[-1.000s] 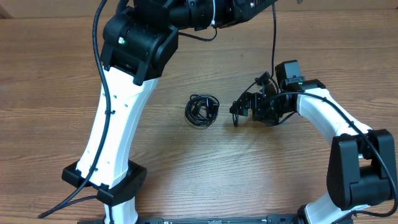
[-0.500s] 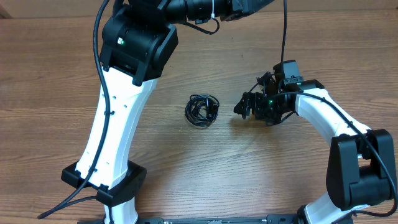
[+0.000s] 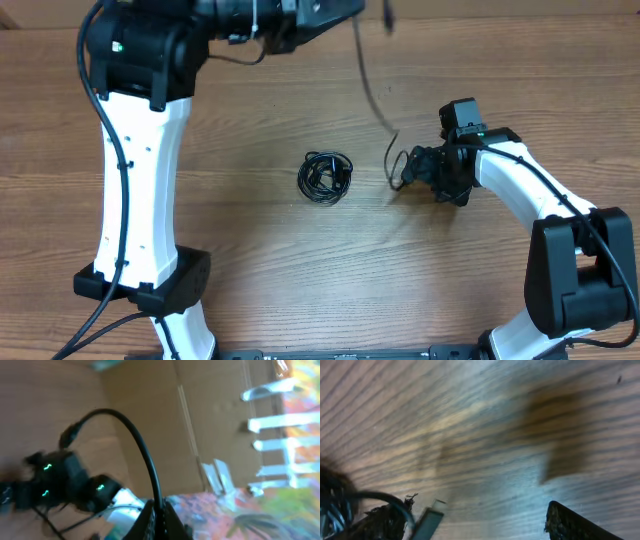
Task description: Untangle cables
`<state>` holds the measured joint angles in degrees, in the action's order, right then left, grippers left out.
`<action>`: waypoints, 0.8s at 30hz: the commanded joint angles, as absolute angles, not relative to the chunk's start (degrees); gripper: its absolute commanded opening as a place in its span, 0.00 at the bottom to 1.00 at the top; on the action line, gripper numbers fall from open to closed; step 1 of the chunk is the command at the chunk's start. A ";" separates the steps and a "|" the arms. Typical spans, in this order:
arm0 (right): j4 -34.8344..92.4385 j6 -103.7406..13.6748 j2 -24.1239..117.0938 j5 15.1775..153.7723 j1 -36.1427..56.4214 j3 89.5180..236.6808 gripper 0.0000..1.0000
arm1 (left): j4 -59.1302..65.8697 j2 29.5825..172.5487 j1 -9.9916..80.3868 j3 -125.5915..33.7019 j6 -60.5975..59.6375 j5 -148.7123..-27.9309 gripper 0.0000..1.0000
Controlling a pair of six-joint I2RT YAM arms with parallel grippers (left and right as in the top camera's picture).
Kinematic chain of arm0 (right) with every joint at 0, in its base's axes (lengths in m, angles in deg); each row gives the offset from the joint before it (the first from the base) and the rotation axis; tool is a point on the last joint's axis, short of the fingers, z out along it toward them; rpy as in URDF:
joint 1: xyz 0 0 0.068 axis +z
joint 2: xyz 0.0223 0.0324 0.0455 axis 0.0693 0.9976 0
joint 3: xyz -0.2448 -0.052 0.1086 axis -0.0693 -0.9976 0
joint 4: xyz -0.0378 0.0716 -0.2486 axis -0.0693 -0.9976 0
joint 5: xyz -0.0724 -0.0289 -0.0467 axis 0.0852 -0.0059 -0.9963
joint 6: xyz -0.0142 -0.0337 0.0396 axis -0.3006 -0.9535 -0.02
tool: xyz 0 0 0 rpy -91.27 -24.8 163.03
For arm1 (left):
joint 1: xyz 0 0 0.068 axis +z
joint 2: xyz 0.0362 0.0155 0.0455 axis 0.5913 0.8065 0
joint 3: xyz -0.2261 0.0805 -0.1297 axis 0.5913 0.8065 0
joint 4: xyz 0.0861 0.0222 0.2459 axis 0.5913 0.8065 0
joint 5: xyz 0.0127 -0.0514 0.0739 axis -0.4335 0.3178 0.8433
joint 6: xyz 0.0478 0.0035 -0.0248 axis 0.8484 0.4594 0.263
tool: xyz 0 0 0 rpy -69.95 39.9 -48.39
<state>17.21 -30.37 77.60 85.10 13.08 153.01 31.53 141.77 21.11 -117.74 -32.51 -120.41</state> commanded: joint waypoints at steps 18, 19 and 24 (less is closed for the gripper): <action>21.71 -43.13 77.75 107.70 13.36 153.30 0.69 | 52.34 140.29 22.27 -118.58 -13.47 -100.36 0.04; 22.02 -43.11 77.75 109.77 13.36 153.30 0.69 | 52.30 140.31 22.18 -118.58 -13.47 -100.39 0.04; 23.02 -42.45 77.75 111.65 15.53 153.30 0.70 | 48.73 140.31 21.94 -118.58 -13.47 -110.31 0.04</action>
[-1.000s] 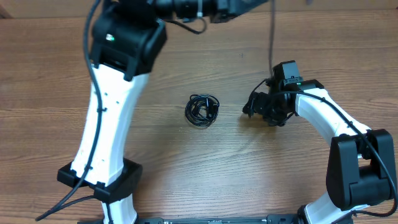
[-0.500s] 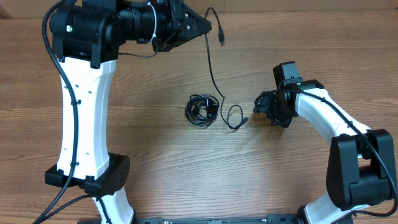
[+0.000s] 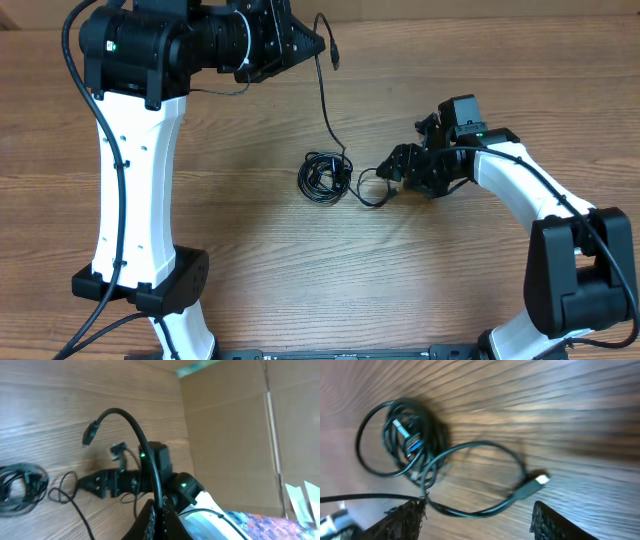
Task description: Untangle cables
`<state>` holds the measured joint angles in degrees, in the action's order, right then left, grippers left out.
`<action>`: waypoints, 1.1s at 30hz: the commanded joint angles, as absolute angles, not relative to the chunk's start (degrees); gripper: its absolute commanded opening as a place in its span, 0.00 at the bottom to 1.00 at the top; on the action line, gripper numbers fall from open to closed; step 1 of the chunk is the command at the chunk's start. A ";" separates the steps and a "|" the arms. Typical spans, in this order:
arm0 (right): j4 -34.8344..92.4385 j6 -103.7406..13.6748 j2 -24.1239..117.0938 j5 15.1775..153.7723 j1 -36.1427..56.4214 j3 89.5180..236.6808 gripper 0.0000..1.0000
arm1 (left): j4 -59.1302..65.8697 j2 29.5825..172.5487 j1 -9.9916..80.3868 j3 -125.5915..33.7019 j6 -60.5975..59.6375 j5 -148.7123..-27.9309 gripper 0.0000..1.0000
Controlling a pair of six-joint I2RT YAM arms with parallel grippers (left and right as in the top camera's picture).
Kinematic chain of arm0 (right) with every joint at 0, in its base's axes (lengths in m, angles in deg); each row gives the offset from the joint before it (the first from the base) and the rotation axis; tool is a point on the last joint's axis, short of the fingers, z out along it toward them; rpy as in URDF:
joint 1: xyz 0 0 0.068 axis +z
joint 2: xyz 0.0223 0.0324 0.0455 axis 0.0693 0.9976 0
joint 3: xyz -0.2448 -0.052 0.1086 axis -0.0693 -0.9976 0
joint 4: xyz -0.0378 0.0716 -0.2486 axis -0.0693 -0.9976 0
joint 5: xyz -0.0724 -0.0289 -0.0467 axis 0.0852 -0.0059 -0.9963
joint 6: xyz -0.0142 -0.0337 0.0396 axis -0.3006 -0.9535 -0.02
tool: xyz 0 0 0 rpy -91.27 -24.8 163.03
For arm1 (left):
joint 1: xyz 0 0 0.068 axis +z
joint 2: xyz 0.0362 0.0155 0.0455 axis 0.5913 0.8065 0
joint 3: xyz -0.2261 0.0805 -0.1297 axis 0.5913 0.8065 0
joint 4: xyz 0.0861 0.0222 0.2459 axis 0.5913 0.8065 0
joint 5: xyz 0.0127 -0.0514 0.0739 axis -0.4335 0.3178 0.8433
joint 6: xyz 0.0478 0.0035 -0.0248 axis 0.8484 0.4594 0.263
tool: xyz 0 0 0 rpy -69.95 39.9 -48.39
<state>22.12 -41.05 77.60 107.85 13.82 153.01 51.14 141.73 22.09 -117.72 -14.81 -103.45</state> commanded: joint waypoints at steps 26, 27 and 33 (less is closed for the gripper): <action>27.72 -32.75 77.75 118.41 20.14 153.30 0.69 | 35.10 140.33 16.98 -118.49 -13.63 -123.07 0.04; 27.94 -32.75 77.75 119.39 20.14 153.30 0.69 | 35.12 140.33 16.41 -118.49 -13.47 -122.00 0.04; 27.09 -34.10 77.75 120.27 20.14 153.30 0.70 | 34.42 140.33 15.43 -118.49 -13.54 -118.35 0.04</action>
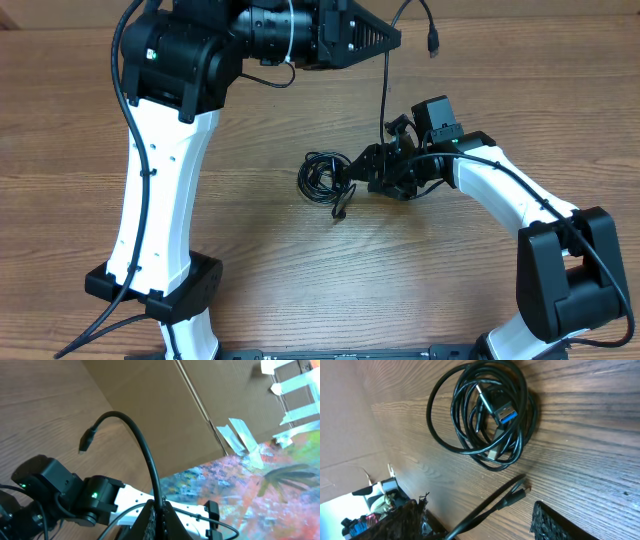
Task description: Untangle cables
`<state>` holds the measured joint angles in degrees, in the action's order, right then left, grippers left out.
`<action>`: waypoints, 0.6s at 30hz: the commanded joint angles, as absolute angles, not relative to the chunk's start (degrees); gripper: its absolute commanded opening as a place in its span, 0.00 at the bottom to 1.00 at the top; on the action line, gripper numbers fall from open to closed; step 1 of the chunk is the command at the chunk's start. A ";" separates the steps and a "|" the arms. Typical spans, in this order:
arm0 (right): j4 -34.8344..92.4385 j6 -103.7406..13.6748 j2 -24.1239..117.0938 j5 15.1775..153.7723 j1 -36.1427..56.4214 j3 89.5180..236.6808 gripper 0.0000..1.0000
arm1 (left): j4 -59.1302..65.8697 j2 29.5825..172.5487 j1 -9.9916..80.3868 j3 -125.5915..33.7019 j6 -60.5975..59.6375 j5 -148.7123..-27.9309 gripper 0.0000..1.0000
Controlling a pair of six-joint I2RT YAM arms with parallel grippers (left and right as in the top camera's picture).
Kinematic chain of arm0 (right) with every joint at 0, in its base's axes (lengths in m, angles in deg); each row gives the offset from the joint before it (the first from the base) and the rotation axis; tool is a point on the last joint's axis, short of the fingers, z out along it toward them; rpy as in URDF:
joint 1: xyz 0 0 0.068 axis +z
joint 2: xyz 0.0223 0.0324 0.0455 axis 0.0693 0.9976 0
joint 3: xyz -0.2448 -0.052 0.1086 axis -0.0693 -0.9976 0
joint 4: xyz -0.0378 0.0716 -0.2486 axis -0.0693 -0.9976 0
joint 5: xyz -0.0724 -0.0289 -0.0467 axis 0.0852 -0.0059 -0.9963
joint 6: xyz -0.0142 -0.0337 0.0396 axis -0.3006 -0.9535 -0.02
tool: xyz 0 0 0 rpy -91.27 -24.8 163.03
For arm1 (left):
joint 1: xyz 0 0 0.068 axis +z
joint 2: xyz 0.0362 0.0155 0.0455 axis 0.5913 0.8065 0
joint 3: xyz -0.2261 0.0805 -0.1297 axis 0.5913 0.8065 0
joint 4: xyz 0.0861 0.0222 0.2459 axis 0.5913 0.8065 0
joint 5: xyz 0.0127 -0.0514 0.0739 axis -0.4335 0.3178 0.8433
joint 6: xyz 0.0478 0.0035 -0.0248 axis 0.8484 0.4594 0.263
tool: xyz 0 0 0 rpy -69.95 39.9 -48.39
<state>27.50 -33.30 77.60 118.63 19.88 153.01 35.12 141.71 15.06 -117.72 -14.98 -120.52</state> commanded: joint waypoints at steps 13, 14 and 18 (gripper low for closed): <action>31.09 -27.94 77.75 119.54 23.70 153.30 0.67 | 28.45 140.33 16.06 -118.49 -21.47 -125.78 0.04; 31.59 -26.83 77.75 118.80 24.20 153.30 0.66 | 28.56 140.33 16.02 -118.49 -21.47 -125.94 0.04; 31.76 -24.42 77.75 114.65 25.45 153.30 0.46 | 28.56 140.33 15.97 -118.49 -21.45 -127.23 0.04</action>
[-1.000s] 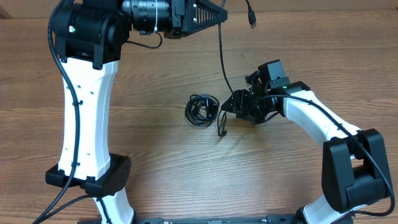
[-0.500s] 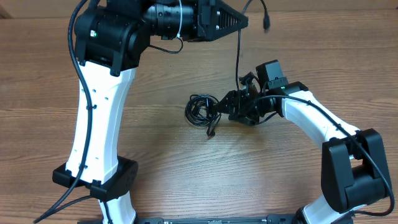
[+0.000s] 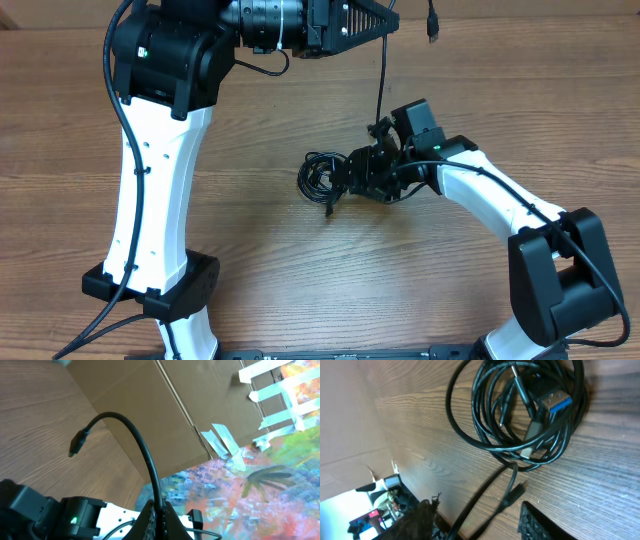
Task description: Untangle cables
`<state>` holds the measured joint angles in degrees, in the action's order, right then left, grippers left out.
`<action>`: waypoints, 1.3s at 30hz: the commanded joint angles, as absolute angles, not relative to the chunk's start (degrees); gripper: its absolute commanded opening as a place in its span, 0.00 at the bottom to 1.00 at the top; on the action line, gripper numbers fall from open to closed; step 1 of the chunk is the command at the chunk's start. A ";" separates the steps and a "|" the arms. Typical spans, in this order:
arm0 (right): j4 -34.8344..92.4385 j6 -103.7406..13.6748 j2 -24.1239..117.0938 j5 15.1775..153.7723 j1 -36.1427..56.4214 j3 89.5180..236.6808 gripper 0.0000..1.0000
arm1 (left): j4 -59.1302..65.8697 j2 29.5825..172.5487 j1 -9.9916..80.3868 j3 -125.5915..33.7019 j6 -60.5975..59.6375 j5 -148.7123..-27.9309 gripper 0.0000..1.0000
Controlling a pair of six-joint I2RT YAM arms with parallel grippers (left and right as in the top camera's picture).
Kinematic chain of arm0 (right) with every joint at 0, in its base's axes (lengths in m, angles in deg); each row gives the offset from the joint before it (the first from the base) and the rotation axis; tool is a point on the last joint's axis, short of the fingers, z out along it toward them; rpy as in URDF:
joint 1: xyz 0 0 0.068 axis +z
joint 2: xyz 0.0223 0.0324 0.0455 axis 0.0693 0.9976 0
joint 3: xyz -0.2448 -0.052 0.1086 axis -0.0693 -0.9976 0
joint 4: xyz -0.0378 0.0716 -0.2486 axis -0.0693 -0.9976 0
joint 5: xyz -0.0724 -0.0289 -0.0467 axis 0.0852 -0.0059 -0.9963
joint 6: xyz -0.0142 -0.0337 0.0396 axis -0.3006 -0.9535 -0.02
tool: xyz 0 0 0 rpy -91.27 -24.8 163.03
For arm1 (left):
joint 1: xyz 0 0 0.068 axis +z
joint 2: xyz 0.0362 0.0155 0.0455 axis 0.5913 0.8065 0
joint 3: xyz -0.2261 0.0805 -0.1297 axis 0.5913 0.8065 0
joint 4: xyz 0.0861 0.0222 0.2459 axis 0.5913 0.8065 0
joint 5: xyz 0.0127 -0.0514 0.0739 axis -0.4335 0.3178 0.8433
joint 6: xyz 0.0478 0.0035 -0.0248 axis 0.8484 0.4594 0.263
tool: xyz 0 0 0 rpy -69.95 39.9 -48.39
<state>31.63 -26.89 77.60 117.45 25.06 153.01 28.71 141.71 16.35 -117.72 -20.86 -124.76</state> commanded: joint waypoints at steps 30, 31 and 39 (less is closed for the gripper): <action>29.95 -27.68 77.73 120.00 24.82 153.32 0.04 | 32.89 140.33 16.02 -118.49 -13.85 -126.35 0.04; 29.80 -27.68 77.73 119.46 24.47 153.32 0.04 | 33.83 140.33 16.08 -118.49 -12.53 -126.29 0.04; 20.44 -32.27 68.35 109.10 12.95 154.76 0.04 | 54.98 140.33 23.86 -118.49 -9.85 -106.14 0.04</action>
<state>22.34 -28.05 75.57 114.01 16.99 152.99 50.74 141.62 19.86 -117.85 -11.86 -116.50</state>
